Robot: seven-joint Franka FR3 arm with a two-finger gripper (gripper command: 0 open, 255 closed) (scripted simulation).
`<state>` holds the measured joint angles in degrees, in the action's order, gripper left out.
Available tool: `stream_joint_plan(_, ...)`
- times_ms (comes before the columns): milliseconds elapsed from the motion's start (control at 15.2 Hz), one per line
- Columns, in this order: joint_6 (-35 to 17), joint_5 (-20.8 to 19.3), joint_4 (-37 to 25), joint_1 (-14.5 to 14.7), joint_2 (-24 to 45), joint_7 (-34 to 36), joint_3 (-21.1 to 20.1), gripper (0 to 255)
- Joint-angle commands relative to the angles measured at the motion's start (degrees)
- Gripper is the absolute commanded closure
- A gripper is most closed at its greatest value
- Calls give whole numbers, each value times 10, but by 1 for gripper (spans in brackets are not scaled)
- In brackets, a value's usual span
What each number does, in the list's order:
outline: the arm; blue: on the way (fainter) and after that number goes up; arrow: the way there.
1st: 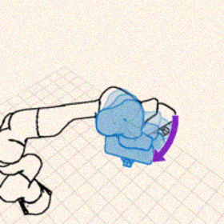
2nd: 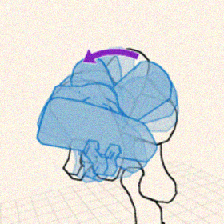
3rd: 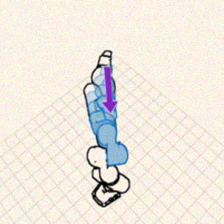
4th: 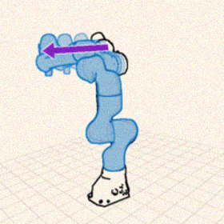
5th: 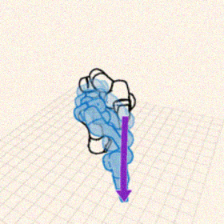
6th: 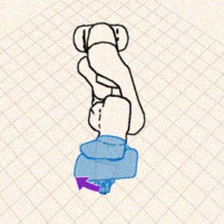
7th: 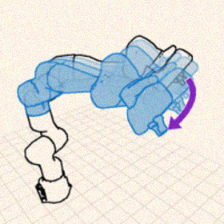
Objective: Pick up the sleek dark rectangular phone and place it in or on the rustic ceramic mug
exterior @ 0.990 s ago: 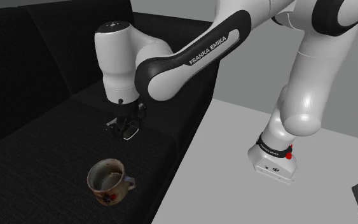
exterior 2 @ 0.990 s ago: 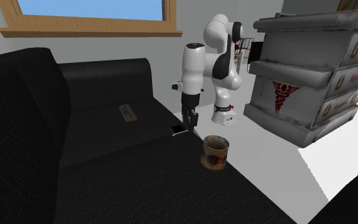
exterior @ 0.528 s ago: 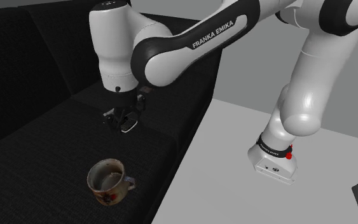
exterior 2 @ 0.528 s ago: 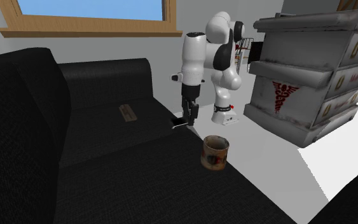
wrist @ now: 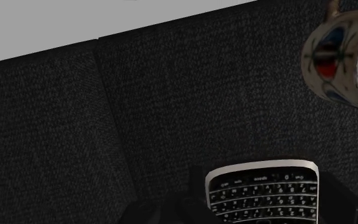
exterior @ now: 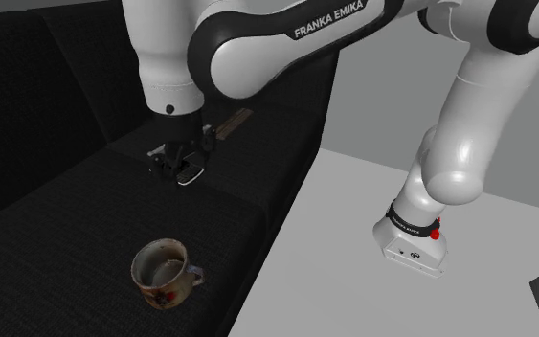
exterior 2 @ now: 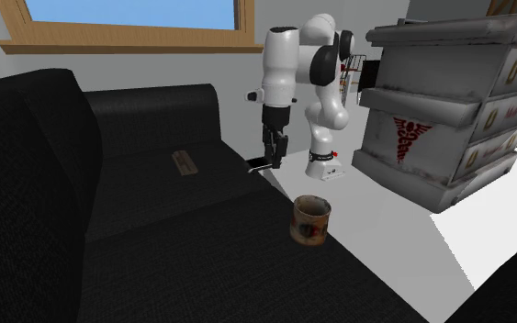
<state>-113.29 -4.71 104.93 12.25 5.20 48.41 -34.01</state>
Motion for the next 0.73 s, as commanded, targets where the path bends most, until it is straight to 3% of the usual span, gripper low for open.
stream_joint_plan(0, 16, 3, -13, 0, -4, -2, 0, 255)
stream_joint_plan(132, 30, 4, -25, 0, -6, -3, 0, 255)
stream_joint_plan(660, 52, -38, -79, 73, 43, 120, -45, 255)
